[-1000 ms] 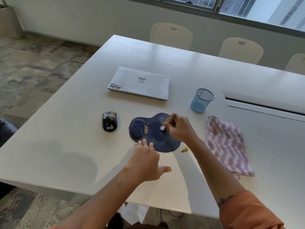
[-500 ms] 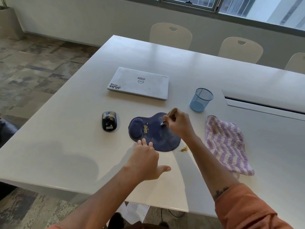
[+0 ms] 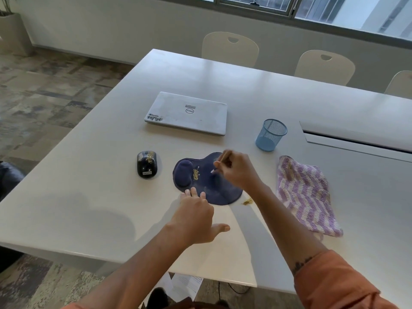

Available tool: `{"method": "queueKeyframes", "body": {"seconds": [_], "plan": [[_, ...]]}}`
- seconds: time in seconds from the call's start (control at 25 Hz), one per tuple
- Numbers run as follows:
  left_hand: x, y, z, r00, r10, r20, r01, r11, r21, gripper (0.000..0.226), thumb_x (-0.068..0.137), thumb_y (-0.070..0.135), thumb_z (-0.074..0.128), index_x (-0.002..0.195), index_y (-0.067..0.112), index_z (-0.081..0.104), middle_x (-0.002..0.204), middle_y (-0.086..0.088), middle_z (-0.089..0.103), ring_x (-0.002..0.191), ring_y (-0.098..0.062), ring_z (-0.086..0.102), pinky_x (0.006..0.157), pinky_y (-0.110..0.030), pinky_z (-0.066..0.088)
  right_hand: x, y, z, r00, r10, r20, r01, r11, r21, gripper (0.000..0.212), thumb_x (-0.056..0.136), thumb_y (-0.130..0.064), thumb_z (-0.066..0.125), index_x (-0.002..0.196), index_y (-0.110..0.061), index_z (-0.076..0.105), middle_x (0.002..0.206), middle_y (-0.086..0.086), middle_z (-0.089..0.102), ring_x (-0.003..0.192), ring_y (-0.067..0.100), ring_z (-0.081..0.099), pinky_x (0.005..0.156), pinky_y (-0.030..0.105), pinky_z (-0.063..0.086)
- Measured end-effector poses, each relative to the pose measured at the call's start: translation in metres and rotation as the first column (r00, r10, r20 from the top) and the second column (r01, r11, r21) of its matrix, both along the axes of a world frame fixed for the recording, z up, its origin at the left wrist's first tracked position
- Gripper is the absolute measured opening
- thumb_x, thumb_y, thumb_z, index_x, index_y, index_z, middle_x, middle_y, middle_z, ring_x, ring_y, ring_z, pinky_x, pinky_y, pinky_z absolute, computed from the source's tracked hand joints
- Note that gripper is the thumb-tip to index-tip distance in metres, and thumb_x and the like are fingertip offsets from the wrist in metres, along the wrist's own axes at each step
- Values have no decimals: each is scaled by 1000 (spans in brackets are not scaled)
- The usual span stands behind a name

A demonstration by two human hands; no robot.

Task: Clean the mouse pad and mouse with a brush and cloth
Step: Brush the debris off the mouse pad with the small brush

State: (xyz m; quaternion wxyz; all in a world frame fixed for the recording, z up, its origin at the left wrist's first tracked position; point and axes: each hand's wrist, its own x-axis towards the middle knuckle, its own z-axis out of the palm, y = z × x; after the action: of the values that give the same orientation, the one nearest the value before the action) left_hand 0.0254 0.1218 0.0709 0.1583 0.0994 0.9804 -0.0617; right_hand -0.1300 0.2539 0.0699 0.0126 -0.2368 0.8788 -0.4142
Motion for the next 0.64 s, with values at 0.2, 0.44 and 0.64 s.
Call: {"method": "queueKeyframes", "body": {"seconds": [0.2, 0.44, 0.64], "plan": [[1, -1, -2, 1000, 12, -20, -12, 1000, 6, 103, 96, 84, 28, 154, -1, 44, 166, -24, 28, 153, -52, 24, 124, -56, 25, 14, 39, -7, 999, 37, 15, -39, 964, 261, 25, 91, -17, 82, 77, -16, 61, 66, -3, 68, 56, 9, 61, 58, 24, 51], [0, 0, 0, 1000, -4, -5, 4, 1000, -6, 101, 96, 83, 28, 150, 1, 50, 166, -23, 29, 152, -53, 25, 123, -57, 26, 9, 47, 20, 999, 15, 50, -25, 982, 188, 13, 90, -5, 81, 85, -3, 69, 69, -9, 72, 57, -3, 66, 60, 12, 49], [2, 0, 5, 1000, 12, 0, -12, 1000, -7, 103, 96, 82, 28, 155, -1, 41, 166, -24, 28, 153, -51, 23, 125, -56, 24, 15, 35, 1, 999, -35, 14, 34, 997, 71, 14, 89, -6, 82, 85, -7, 70, 74, -7, 75, 60, -1, 67, 63, 10, 47]]}}
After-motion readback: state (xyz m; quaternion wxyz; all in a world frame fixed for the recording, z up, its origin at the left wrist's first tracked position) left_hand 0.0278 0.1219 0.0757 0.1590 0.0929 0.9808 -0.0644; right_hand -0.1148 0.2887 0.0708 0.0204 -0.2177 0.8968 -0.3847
